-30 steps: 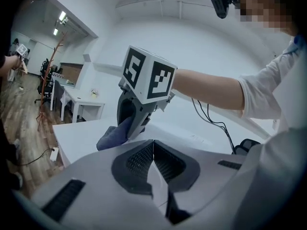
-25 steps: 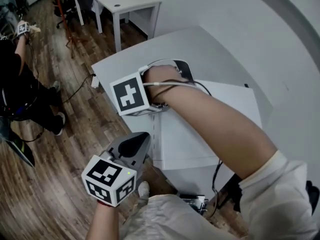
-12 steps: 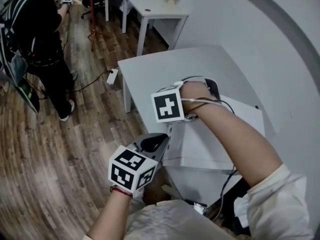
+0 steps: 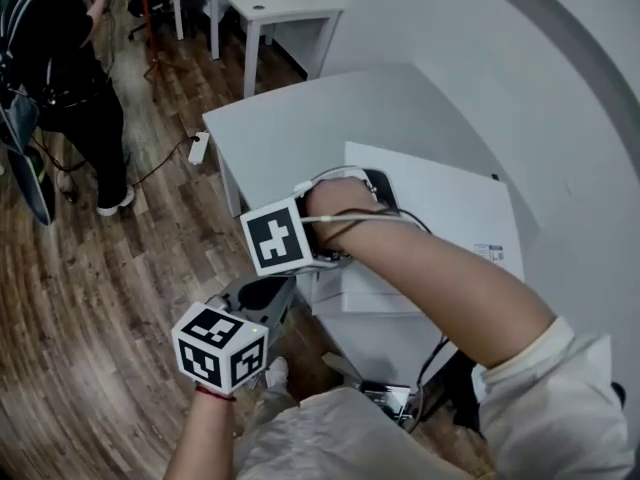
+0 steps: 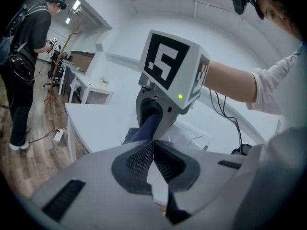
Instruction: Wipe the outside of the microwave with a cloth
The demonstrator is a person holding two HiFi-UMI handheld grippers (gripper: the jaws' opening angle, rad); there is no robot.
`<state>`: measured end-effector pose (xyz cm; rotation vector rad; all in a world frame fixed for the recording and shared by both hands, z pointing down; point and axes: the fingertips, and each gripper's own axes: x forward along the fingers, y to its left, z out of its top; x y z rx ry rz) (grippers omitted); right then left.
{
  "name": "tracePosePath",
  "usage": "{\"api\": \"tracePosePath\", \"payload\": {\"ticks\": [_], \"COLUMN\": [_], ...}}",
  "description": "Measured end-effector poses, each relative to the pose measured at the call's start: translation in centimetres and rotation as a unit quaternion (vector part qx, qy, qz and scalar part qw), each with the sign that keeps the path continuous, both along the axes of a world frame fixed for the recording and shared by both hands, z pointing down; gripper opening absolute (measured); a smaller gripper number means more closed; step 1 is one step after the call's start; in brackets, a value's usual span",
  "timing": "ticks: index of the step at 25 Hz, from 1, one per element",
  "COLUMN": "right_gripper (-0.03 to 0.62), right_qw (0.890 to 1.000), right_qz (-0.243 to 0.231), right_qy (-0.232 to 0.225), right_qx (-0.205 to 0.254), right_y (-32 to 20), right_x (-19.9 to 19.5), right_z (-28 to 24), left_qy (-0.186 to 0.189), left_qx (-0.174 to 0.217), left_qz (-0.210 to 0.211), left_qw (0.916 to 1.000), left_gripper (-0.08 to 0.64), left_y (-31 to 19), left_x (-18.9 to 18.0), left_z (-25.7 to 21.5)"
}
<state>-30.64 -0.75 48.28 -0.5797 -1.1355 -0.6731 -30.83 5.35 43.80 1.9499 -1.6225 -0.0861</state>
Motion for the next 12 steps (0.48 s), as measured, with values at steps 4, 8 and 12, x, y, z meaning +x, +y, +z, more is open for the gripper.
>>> {"api": "tracePosePath", "payload": {"ticks": [4,8,12], "right_gripper": [0.155,0.155,0.155], "right_qw": [1.0,0.999,0.998], "right_qz": [0.001,0.009,0.01], "right_qy": [-0.009,-0.006,0.0], "right_qx": [-0.006,-0.034,-0.065], "right_y": [1.4,3.5,4.6], "right_x": [0.9,1.8,2.3], "right_z": [0.7,0.5,0.1], "left_qy": [0.0,-0.003,-0.004], "left_qx": [-0.008,-0.011,-0.011], "left_qz": [0.007,0.021,0.026], "left_qw": [0.9999,0.9997,0.9996], "left_gripper": [0.005,0.005,0.003], "left_y": [0.4,1.1,0.9], "left_x": [0.7,1.4,1.8], "left_z": [0.7,0.8,0.5]}}
